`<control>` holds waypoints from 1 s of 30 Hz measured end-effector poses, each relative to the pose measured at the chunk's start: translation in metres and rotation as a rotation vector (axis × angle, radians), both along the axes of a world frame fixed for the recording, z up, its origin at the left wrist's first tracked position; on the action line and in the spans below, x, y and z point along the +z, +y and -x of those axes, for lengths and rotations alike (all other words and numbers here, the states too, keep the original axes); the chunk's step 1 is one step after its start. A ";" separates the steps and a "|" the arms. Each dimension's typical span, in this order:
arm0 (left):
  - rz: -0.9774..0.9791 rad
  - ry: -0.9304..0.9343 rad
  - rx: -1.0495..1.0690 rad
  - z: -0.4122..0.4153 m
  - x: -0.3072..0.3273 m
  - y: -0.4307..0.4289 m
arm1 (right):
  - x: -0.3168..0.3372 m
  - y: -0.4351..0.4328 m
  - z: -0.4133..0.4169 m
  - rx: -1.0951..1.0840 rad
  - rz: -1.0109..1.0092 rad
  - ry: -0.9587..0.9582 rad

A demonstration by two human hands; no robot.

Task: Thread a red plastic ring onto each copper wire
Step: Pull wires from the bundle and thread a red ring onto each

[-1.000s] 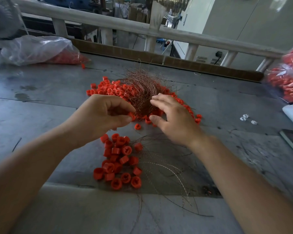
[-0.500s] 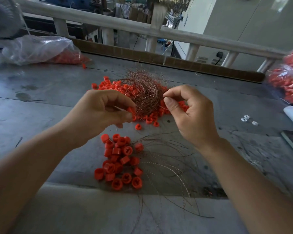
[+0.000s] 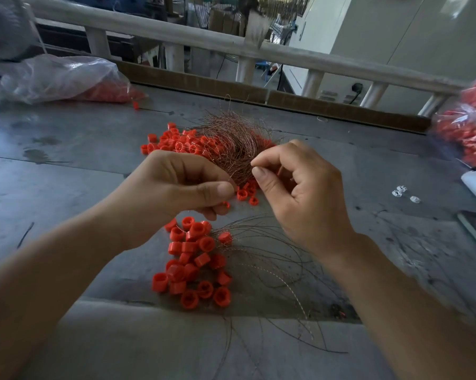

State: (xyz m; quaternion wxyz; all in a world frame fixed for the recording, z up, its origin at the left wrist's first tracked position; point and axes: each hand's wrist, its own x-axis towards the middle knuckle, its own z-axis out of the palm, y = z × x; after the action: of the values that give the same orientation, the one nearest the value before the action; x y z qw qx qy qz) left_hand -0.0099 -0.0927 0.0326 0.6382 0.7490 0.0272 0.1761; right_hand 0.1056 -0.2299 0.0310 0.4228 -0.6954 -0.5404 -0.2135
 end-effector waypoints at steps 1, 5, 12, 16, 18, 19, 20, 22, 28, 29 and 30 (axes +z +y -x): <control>0.018 0.005 0.008 0.000 0.000 0.001 | -0.001 0.000 0.000 0.004 0.006 -0.010; 0.108 0.013 0.064 -0.001 0.001 0.004 | -0.001 0.000 -0.001 0.027 0.020 -0.044; 0.142 0.034 0.101 -0.001 0.002 0.007 | 0.005 -0.005 -0.005 0.183 0.150 -0.128; 0.090 0.072 0.078 0.000 0.000 0.006 | 0.005 -0.007 -0.003 0.158 0.223 -0.004; 0.070 0.085 0.047 0.000 -0.001 0.003 | 0.003 -0.006 0.000 0.159 0.239 0.003; 0.065 0.089 0.033 0.000 -0.002 0.002 | 0.000 -0.005 0.000 0.164 0.236 -0.004; 0.060 0.092 0.021 0.000 -0.002 0.002 | -0.001 -0.003 0.001 0.164 0.228 -0.007; 0.017 0.108 -0.001 -0.001 -0.002 0.002 | -0.003 -0.001 -0.001 0.162 0.212 0.007; -0.060 0.126 -0.021 0.001 -0.001 0.003 | 0.004 -0.006 0.000 0.279 0.276 0.011; -0.051 0.117 -0.020 0.001 -0.001 0.003 | 0.004 -0.006 0.000 0.268 0.283 0.006; -0.041 0.101 -0.019 0.001 -0.001 0.003 | 0.005 -0.006 0.000 0.244 0.278 0.011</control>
State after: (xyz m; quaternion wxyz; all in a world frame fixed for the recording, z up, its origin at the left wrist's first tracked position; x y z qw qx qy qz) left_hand -0.0110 -0.0898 0.0313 0.6220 0.7702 0.0486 0.1325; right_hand 0.1053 -0.2360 0.0358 0.3481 -0.6776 -0.6428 -0.0802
